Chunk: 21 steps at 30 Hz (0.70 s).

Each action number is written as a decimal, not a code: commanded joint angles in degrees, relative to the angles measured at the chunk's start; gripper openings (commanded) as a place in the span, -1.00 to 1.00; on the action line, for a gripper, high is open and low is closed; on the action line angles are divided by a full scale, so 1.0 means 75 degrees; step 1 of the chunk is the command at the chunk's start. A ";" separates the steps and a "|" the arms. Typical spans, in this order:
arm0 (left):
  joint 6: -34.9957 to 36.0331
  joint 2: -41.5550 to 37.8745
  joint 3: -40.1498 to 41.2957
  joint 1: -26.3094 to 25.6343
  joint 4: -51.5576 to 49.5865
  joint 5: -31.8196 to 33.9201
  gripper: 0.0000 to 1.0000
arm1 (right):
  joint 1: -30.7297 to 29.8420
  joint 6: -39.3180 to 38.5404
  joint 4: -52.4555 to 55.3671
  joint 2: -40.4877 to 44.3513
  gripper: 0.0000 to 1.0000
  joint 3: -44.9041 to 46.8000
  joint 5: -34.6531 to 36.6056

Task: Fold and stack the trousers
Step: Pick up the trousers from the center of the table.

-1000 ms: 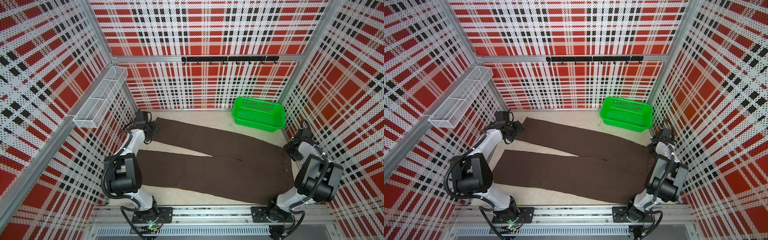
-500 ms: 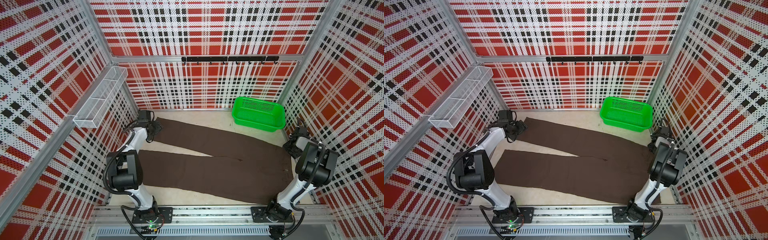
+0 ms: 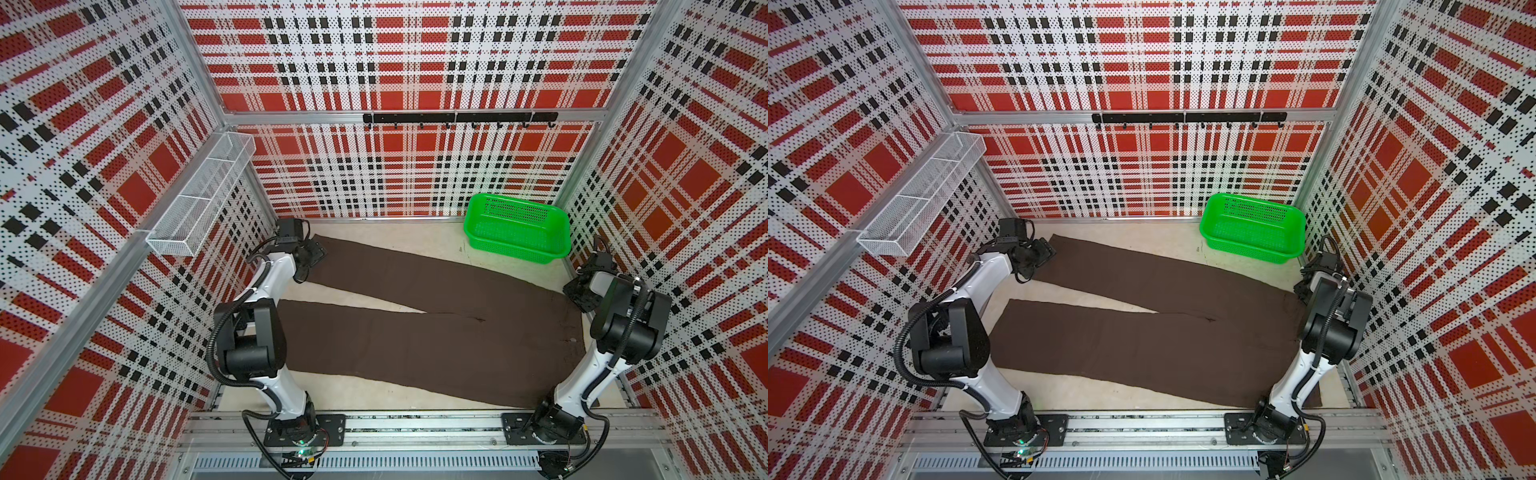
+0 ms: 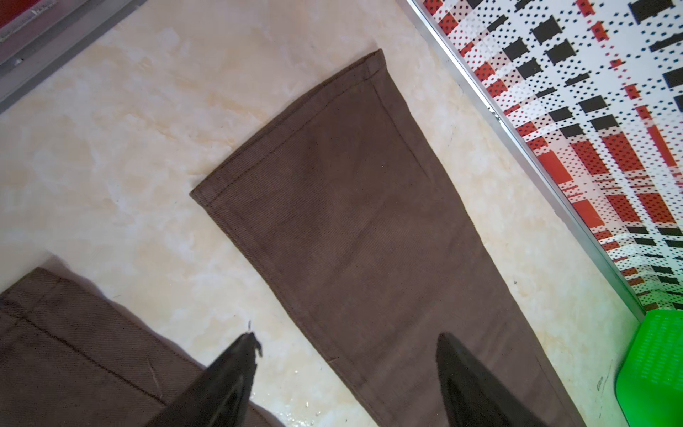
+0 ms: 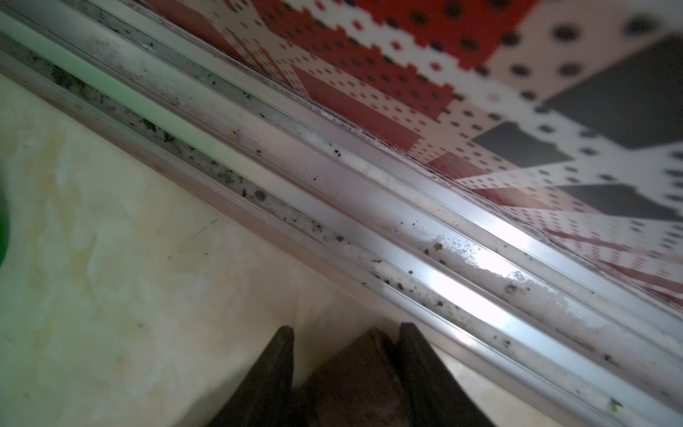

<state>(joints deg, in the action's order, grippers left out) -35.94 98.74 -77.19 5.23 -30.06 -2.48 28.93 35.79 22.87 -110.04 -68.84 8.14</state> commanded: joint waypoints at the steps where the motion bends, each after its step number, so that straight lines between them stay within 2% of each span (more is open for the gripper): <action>1: 0.0076 0.0063 -0.0185 -0.0042 -0.0037 0.0092 0.60 | 0.0069 0.0110 -0.0038 -0.0101 -0.15 -0.0130 -0.0154; 4: 0.0082 0.0054 -0.0185 -0.0019 -0.0035 0.0085 0.60 | 0.0080 0.0122 -0.0024 -0.0121 -0.38 -0.0150 -0.0229; 6: 0.0093 0.0053 -0.0202 0.0008 -0.0042 0.0074 0.60 | 0.0079 0.0153 -0.0009 -0.0066 -0.62 -0.0150 -0.0297; 9: 0.0139 0.0075 -0.0288 0.0027 -0.0039 0.0057 0.60 | 0.0073 0.0162 0.0052 0.0205 -0.84 -0.0104 -0.0357; 16: 0.0271 0.0474 -0.1033 -0.0126 -0.0005 -0.0171 0.59 | 0.0069 0.0171 0.0415 0.1529 -1.00 0.0337 -0.0358; 21: 0.0460 0.1022 -0.1938 -0.0447 -0.0001 -0.0257 0.57 | 0.0054 0.0143 0.0470 0.2577 -1.00 0.1126 -0.0536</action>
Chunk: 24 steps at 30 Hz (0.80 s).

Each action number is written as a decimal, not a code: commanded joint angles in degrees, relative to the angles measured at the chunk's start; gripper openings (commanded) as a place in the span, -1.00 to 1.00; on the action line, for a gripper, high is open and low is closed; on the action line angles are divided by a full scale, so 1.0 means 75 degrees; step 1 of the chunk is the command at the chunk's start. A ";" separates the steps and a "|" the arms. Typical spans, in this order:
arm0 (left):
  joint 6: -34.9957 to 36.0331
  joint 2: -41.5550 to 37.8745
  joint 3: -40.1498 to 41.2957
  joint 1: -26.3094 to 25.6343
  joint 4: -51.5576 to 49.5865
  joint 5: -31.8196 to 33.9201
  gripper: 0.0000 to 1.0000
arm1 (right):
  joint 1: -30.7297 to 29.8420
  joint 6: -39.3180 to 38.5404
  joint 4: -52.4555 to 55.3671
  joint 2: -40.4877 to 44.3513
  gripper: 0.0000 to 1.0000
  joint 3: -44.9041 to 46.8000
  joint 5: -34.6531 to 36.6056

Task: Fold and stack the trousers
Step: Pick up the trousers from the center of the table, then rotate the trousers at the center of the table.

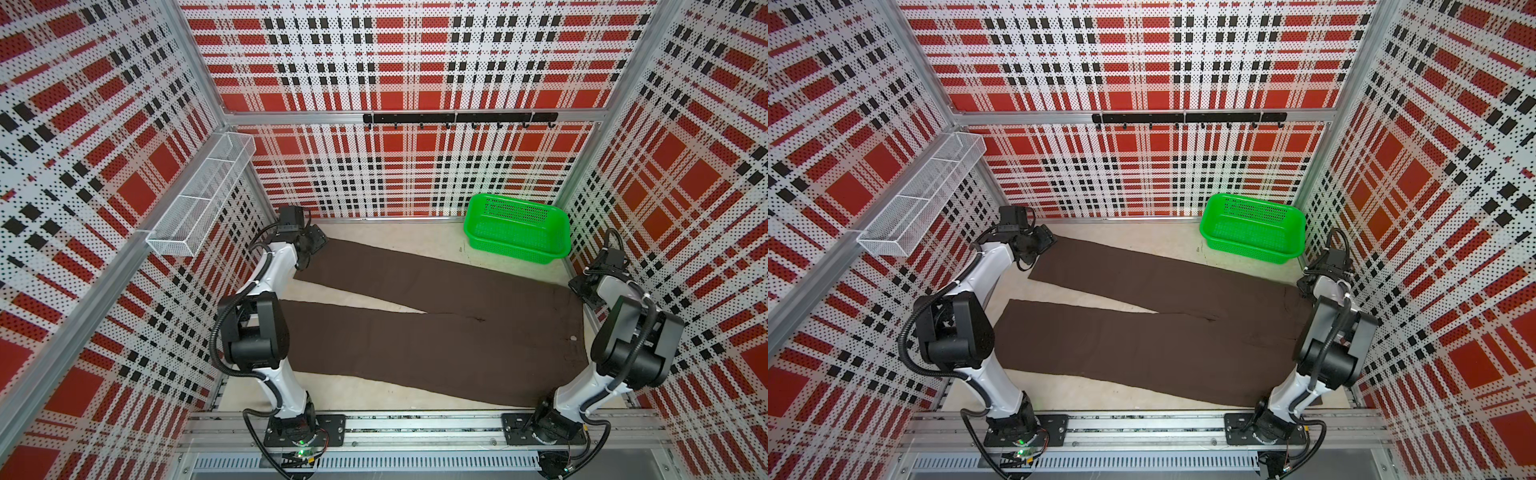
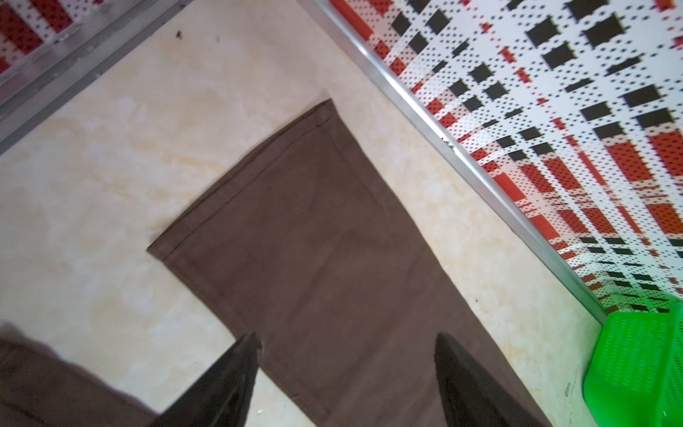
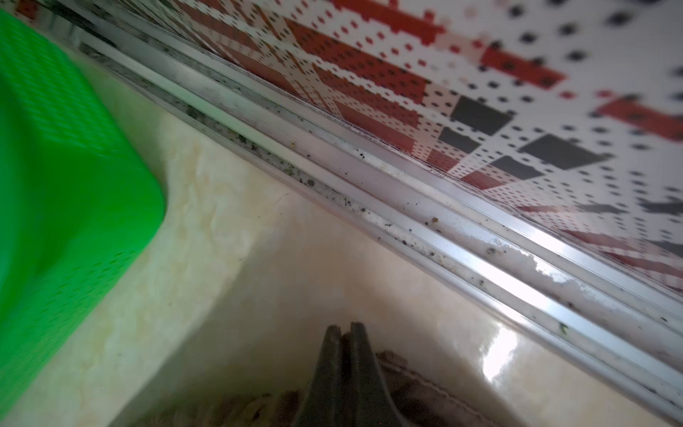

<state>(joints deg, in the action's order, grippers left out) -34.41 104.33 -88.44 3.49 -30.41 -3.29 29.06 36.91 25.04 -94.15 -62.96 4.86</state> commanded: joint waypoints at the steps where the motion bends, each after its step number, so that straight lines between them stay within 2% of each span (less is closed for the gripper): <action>1: 0.0271 0.0416 -0.0655 -0.0264 0.0037 -0.0125 0.56 | 0.0040 -0.0006 0.0154 0.0641 -1.00 0.0524 -0.0168; 9: 0.0465 0.2067 -0.2829 -0.0441 -0.0491 -0.0018 0.53 | -0.0143 -0.0090 0.0382 0.1488 -1.00 0.1010 -0.0490; 17: 0.0791 0.4839 -0.7017 -0.0389 -0.2741 0.0822 0.53 | -0.0356 -0.0196 0.0753 0.2231 -1.00 0.1133 -0.0443; 24: 0.0559 0.5565 -0.6861 0.0124 -0.2274 0.0849 0.48 | -0.0479 -0.0258 0.0926 0.2618 -1.00 0.1343 -0.0602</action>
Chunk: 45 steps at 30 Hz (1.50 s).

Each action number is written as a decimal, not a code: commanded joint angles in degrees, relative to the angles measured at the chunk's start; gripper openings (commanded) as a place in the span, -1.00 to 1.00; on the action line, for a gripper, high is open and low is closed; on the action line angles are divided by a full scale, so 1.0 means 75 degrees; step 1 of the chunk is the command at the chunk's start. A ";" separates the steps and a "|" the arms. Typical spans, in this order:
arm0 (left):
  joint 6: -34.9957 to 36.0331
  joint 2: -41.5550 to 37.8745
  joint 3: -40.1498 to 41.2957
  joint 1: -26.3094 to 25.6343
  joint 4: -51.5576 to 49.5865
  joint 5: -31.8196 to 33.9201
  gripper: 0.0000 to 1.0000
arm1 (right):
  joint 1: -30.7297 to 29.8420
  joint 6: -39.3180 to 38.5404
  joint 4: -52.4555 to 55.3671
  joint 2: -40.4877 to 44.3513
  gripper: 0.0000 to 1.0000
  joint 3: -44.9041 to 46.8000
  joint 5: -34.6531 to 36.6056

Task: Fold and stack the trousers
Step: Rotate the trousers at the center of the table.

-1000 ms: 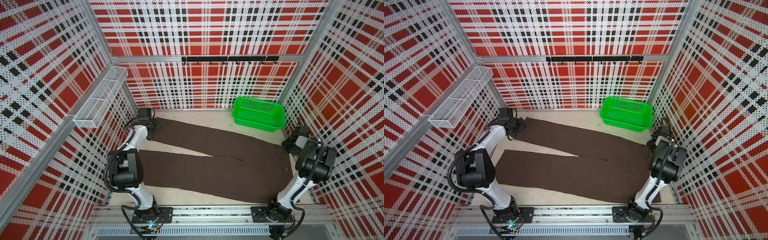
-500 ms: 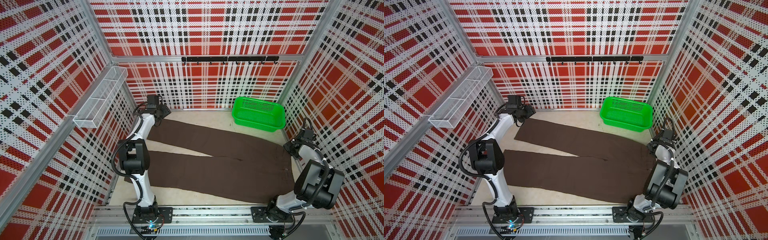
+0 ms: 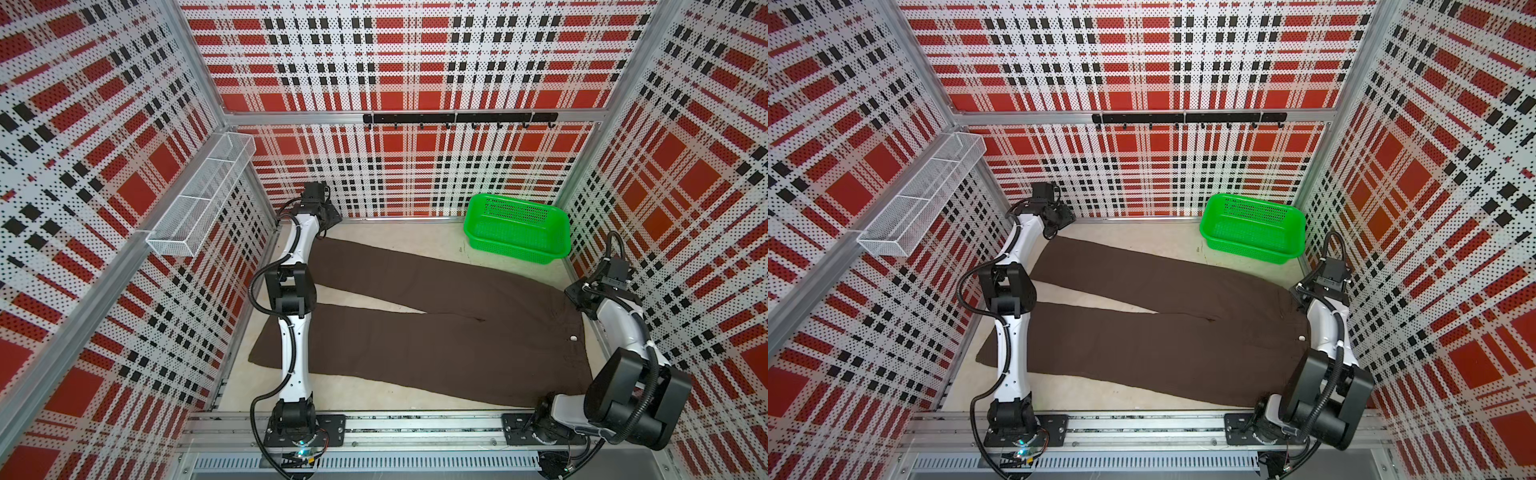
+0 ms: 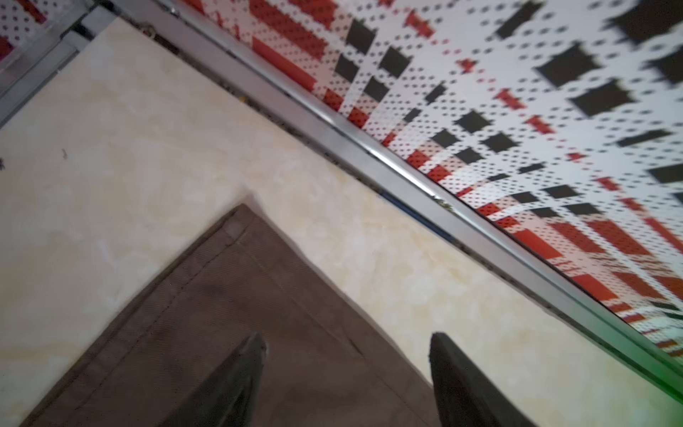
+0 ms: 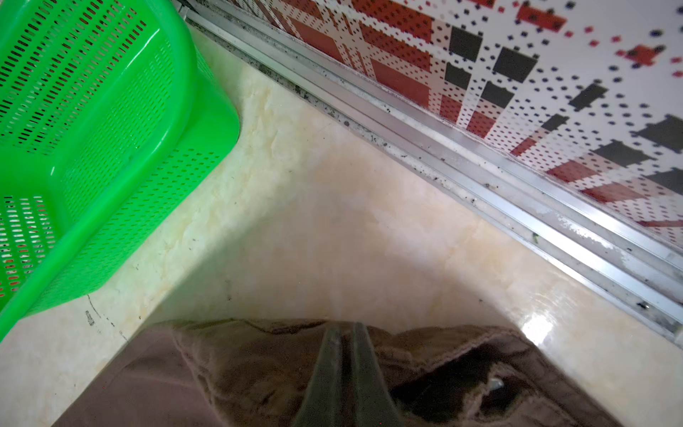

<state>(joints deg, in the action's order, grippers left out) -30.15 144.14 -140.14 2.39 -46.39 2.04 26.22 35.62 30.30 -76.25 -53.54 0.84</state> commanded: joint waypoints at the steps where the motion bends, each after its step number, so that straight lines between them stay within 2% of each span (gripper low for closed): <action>1: -0.0039 0.0374 0.0029 0.0312 -0.0103 0.0116 0.48 | -0.0148 -0.0085 0.0232 0.0273 -1.00 0.0113 -0.0059; 6: -0.0071 0.0691 0.0259 0.0361 -0.0076 0.0199 0.45 | -0.0248 -0.0096 0.0292 0.0340 -1.00 0.0195 -0.0112; 12: -0.0093 0.0446 0.1483 0.0434 0.0135 0.0517 0.48 | -0.0241 -0.0105 0.0251 0.0358 -1.00 0.0235 0.0076; 25: 0.0037 -0.1422 0.4746 0.0930 0.0505 0.1139 0.50 | -0.0226 -0.0133 0.0342 0.0527 -1.00 0.0049 0.0069; 28: 0.0167 -0.1633 0.4425 0.0868 0.0508 0.0952 0.53 | -0.0220 -0.0143 0.0341 0.0569 -1.00 0.0053 0.0011; 31: 0.0223 -0.1546 0.3564 0.0761 0.0493 0.0689 0.56 | -0.0225 -0.0143 0.0361 0.0572 -1.00 0.0016 -0.0075; 37: 0.0046 -0.0612 0.1497 0.0910 -0.0119 0.0795 0.55 | -0.0225 -0.0176 0.0359 0.0673 -1.00 0.0099 -0.0136; 41: -0.0070 -0.0041 0.0952 0.1023 -0.0215 0.0496 0.49 | -0.0226 -0.0237 0.0423 0.0704 -1.00 0.0062 -0.0112; 45: -0.0159 0.0222 0.0786 0.0982 -0.0181 0.0585 0.48 | -0.0226 -0.0281 0.0494 0.0685 -1.00 -0.0025 -0.0123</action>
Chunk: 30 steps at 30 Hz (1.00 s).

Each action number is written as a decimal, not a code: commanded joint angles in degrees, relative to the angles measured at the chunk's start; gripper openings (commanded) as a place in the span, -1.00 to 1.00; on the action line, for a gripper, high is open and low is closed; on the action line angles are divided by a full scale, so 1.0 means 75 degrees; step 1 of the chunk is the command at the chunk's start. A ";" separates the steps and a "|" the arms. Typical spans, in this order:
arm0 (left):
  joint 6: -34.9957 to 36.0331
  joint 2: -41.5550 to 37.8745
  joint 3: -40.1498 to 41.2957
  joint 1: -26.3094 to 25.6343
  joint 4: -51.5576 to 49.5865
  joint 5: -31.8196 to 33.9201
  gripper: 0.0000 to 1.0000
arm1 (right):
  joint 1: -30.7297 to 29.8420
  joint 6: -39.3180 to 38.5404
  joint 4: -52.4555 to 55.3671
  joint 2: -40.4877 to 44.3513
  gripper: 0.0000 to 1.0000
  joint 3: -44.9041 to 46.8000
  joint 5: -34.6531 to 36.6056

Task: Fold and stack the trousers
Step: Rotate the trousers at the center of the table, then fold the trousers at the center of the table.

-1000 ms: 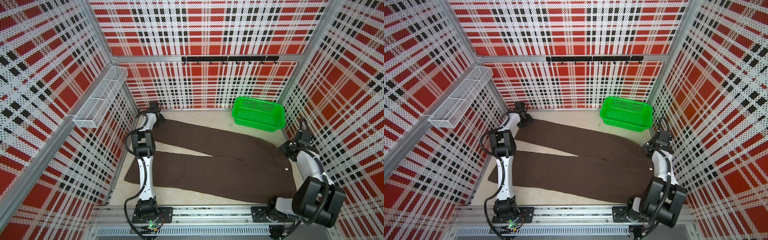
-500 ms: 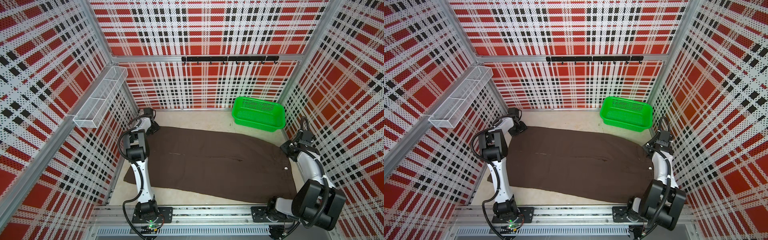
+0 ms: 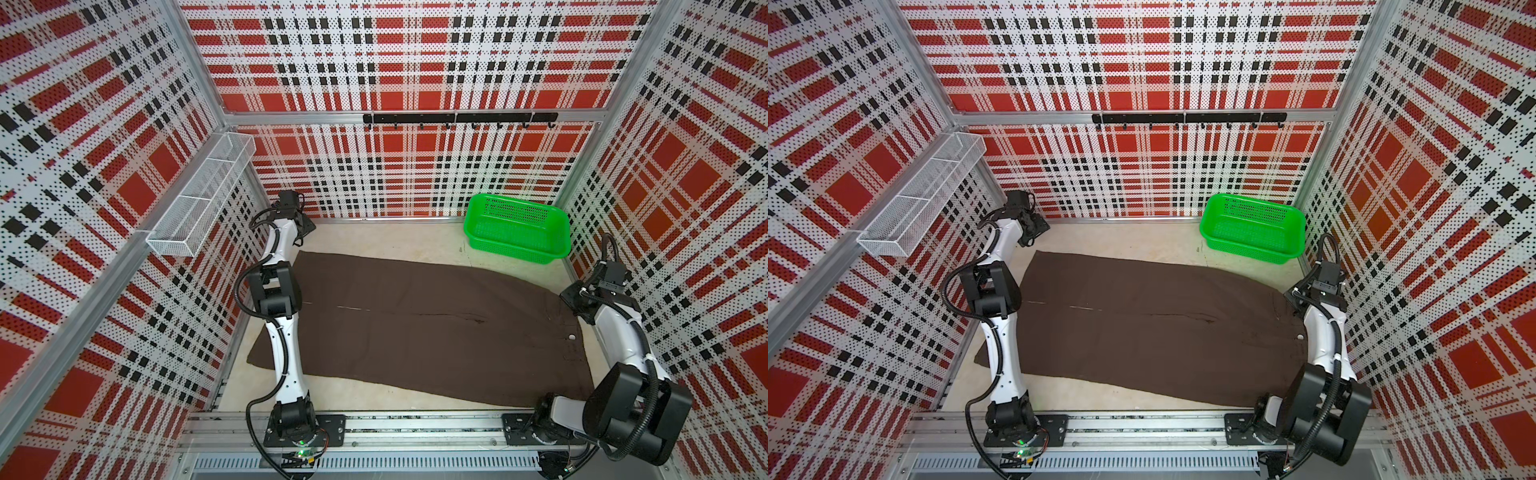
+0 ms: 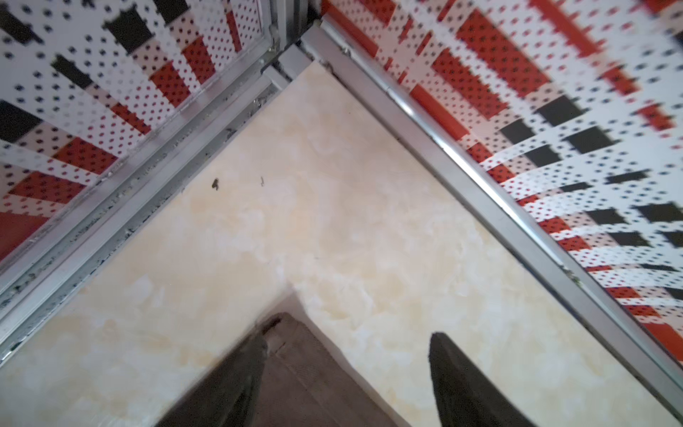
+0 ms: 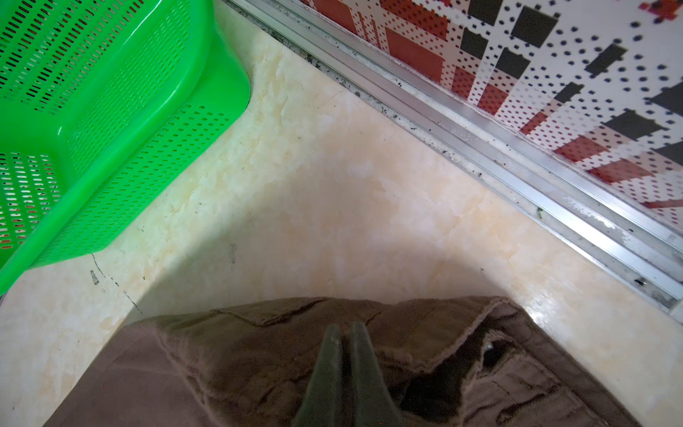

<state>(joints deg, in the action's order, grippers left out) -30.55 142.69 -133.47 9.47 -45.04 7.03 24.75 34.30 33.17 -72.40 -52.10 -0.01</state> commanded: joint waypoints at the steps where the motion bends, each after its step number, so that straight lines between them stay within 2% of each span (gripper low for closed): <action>1: -0.0159 0.0471 -0.0118 0.0039 -0.0359 -0.0085 0.47 | -0.0031 -0.0098 0.0114 0.0182 -1.00 -0.0237 -0.0011; 14: -0.1139 0.0760 0.0181 0.0161 -0.0148 0.0415 0.36 | -0.0029 -0.0039 0.0001 0.0082 -1.00 -0.0132 -0.0104; 25: -0.0995 0.0787 0.0147 0.0075 -0.0559 0.0688 0.22 | -0.0025 -0.0007 -0.0110 0.0036 -1.00 -0.0105 -0.0186; 30: -0.0931 0.0987 -0.0264 0.0024 -0.1023 0.0867 0.15 | -0.0029 0.0043 -0.0181 0.0079 -1.00 -0.0039 -0.0290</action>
<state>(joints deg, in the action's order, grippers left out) -38.26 148.09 -133.32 9.96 -49.39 11.77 24.75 34.20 33.08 -72.42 -52.64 -1.52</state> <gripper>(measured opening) 0.578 0.073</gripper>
